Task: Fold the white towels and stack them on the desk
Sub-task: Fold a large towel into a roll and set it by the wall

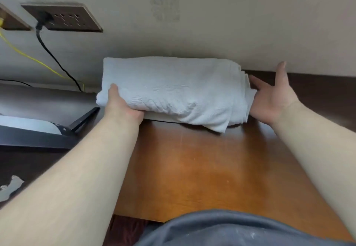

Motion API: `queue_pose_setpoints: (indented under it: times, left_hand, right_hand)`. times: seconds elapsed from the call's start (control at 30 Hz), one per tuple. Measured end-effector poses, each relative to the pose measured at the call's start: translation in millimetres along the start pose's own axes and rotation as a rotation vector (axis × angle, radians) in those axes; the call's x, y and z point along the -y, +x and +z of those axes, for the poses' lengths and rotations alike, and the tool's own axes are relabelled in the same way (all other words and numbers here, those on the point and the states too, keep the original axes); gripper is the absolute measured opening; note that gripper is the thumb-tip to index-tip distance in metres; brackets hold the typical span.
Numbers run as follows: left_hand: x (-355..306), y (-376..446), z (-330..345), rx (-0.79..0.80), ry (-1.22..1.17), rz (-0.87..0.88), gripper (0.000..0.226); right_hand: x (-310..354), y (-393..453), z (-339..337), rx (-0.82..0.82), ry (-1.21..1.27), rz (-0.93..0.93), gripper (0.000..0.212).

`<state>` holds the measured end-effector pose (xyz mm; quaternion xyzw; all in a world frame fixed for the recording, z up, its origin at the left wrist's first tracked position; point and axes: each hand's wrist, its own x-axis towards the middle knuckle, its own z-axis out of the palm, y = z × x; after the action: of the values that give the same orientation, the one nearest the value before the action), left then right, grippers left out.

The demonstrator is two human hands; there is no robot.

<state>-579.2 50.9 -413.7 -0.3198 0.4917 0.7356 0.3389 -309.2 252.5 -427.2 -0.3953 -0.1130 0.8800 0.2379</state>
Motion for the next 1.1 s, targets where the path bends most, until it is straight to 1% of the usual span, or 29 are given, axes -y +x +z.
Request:
queue_pose_setpoints:
  times: [0.07, 0.13, 0.2, 0.27, 0.3, 0.33, 0.37, 0.4, 0.43, 0.47, 0.53, 0.6, 0.67, 0.73, 0.8, 0.87, 0.93, 1.0, 1.1]
  left_hand:
    - [-7, 4, -8, 0.006, 0.065, -0.012, 0.041]
    - [-19, 11, -17, 0.015, 0.156, 0.012, 0.042]
    - [-31, 19, -23, 0.061, 0.282, 0.068, 0.040]
    - [-42, 25, -27, 0.107, 0.404, 0.112, 0.042]
    - [-46, 27, -29, 0.129, 0.437, 0.117, 0.043]
    - [-49, 29, -30, 0.150, 0.450, 0.111, 0.045]
    - [-50, 30, -31, 0.170, 0.455, 0.102, 0.046]
    - [-51, 31, -31, 0.183, 0.458, 0.099, 0.046]
    - [-51, 31, -31, 0.187, 0.463, 0.105, 0.045]
    - [-50, 31, -31, 0.186, 0.467, 0.117, 0.042]
    - [-47, 28, -26, 0.186, 0.463, 0.150, 0.033]
    - [-45, 22, -19, 0.202, 0.445, 0.184, 0.026]
    - [-47, 13, -12, 0.237, 0.416, 0.214, 0.026]
    - [-55, 5, -7, 0.286, 0.376, 0.233, 0.033]
    - [-65, 0, -3, 0.337, 0.336, 0.258, 0.038]
    - [-72, -4, -1, 0.380, 0.316, 0.293, 0.041]
    - [-72, -4, -2, 0.412, 0.304, 0.298, 0.040]
    - [-66, -3, -7, 0.406, 0.317, 0.232, 0.037]
    - [-46, -3, -21, 0.298, 0.393, 0.100, 0.037]
  right_hand:
    - [0, 3, -2, -0.192, -0.147, -0.137, 0.094]
    - [-4, -4, -3, -0.293, -0.332, -0.170, 0.091]
    - [-13, -16, -10, -0.332, -0.508, -0.102, 0.091]
    - [-25, -26, -13, -0.292, -0.641, 0.041, 0.075]
    - [-31, -28, -12, -0.271, -0.698, 0.100, 0.074]
    - [-35, -29, -10, -0.269, -0.750, 0.135, 0.084]
    - [-38, -28, -6, -0.294, -0.787, 0.134, 0.103]
    - [-41, -27, -1, -0.338, -0.823, 0.100, 0.120]
    - [-45, -25, 5, -0.373, -0.864, 0.042, 0.129]
    - [-49, -23, 11, -0.388, -0.904, -0.029, 0.131]
    - [-57, -22, 20, -0.387, -0.981, -0.143, 0.122]
    - [-61, -23, 29, -0.412, -1.100, -0.242, 0.109]
    - [-57, -27, 36, -0.404, -1.170, -0.371, 0.097]
    - [-45, -34, 40, -0.350, -1.167, -0.524, 0.087]
    - [-29, -44, 44, -0.273, -1.179, -0.645, 0.081]
    - [-15, -53, 48, -0.211, -1.206, -0.717, 0.079]
    - [-9, -53, 48, -0.180, -1.233, -0.739, 0.077]
    - [-12, -43, 39, -0.166, -1.263, -0.714, 0.078]
    - [-28, -28, 15, -0.180, -1.297, -0.589, 0.083]
